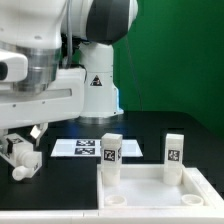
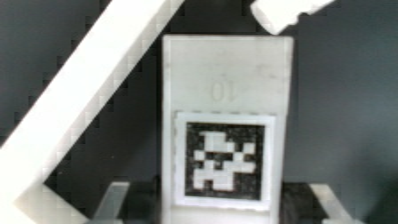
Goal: Assemble square table
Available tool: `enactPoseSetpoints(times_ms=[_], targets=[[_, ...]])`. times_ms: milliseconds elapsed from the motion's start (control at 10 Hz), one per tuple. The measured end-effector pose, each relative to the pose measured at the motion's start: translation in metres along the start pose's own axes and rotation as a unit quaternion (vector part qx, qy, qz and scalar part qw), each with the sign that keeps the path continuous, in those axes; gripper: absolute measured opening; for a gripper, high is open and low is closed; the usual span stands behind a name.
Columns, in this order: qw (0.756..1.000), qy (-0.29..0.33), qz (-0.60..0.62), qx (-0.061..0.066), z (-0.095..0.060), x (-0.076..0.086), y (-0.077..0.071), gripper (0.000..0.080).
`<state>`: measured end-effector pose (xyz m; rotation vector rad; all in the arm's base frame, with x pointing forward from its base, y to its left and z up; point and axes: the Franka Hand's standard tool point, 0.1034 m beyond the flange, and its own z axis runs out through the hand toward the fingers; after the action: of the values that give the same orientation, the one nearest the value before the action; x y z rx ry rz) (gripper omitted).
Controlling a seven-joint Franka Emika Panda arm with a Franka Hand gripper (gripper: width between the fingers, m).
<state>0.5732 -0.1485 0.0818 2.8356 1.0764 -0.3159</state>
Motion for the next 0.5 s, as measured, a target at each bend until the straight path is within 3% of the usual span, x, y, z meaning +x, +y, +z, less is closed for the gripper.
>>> enactPoseSetpoints(times_ms=[100,200,300,400,500], targets=[[1.0,0.002,-0.025,0.0,-0.003,-0.001,-0.002,0.0285],[0.998,0.008,-0.061,0.006,-0.013,-0.005,-0.018,0.0285],[0.997,0.02,-0.08,0.01,-0.026,-0.012,-0.044,0.0285],[0.993,0.046,-0.109,-0.002,-0.036,-0.016,-0.071,0.0285],[0.989,0.066,-0.128,-0.02,-0.034,-0.021,-0.084,0.0285]])
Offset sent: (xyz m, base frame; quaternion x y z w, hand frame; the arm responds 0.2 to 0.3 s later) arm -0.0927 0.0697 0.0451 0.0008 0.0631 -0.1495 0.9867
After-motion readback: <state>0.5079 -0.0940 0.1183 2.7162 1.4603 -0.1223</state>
